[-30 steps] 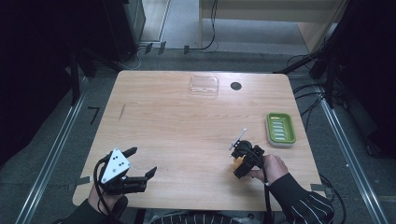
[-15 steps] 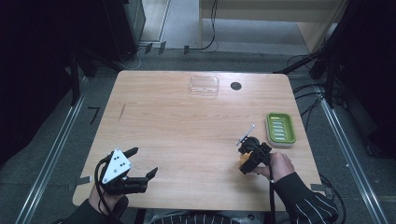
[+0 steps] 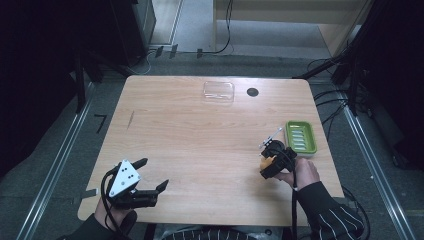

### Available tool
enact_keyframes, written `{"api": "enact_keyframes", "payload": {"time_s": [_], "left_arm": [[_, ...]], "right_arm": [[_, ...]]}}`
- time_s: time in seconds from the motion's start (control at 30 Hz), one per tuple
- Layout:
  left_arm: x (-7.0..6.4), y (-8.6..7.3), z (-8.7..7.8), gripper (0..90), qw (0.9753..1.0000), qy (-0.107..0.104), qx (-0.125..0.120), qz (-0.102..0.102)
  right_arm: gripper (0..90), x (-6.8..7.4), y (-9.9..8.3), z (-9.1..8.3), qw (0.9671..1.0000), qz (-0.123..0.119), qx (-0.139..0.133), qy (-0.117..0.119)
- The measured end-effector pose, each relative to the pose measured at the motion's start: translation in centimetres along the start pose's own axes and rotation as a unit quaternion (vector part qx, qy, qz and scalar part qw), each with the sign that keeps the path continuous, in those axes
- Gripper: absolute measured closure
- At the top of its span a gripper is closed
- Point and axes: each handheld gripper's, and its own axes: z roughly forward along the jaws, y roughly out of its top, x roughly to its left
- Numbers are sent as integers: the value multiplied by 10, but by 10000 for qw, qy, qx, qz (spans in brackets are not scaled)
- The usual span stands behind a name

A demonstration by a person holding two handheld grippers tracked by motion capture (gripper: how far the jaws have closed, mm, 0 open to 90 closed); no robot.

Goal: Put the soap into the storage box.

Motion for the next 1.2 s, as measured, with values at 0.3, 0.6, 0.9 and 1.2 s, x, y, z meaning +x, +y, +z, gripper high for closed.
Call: {"api": "enact_keyframes", "payload": {"time_s": [0.3, 0.6, 0.9, 1.2], "left_arm": [[0, 1, 0, 136, 10000, 3, 3, 4], [0, 1, 1, 136, 10000, -22, 8, 12], [0, 0, 1, 136, 10000, -15, -4, 11], [0, 1, 1, 136, 10000, -22, 9, 12]], "right_arm": [[260, -12, -1, -6, 9997, 157, -140, -93], [260, -23, -2, -11, 9990, 335, -232, -208], [260, -32, -2, -16, 9977, 463, -342, -349], [259, -46, -2, -22, 9956, 671, -474, -447]]}}
